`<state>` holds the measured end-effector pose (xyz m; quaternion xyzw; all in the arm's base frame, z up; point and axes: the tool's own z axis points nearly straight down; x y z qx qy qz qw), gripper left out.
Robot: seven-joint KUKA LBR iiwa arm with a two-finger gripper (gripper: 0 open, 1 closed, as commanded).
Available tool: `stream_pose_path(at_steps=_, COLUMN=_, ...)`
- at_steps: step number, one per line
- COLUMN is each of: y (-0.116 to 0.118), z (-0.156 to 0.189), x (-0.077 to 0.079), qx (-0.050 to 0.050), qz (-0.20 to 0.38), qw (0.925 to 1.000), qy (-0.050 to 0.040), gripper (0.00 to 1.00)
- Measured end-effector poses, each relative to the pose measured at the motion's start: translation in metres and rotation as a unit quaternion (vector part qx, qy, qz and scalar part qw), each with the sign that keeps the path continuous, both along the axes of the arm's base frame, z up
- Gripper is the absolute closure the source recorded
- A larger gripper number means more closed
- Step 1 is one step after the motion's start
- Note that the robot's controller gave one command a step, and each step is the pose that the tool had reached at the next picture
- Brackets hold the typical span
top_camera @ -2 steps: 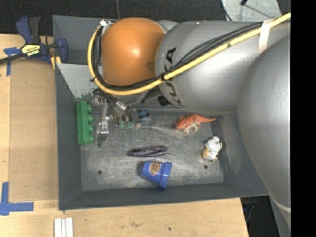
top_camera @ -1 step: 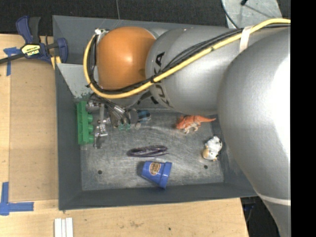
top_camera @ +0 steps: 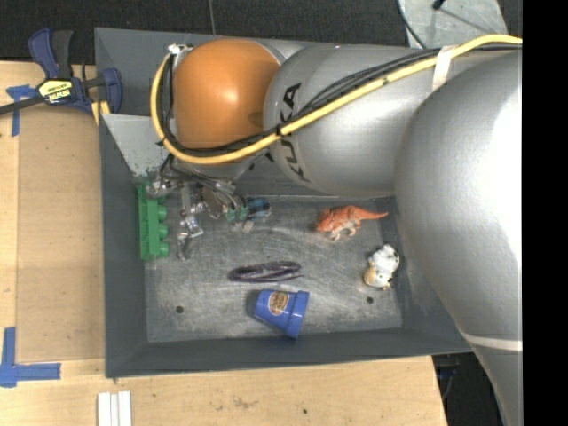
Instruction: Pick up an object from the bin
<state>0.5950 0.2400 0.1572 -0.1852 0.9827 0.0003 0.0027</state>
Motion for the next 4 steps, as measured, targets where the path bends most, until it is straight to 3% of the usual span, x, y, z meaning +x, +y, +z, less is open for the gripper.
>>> stream_pose_path(at_steps=1, y=0.004, z=-0.057, x=0.032, qx=0.001, qz=0.015, qw=0.9999, qy=-0.001, gripper=0.0)
stream_pose_path(at_steps=2, y=0.0, z=-0.072, x=0.033, qx=0.001, qz=0.152, qw=0.9884, qy=-0.007, gripper=0.0)
stream_pose_path(at_steps=3, y=0.002, z=-0.08, x=0.02, qx=-0.002, qz=0.249, qw=0.9685, qy=-0.0058, gripper=1.0)
stream_pose_path(at_steps=4, y=0.002, z=-0.08, x=0.02, qx=-0.002, qz=0.249, qw=0.9685, qy=-0.0058, gripper=1.0)
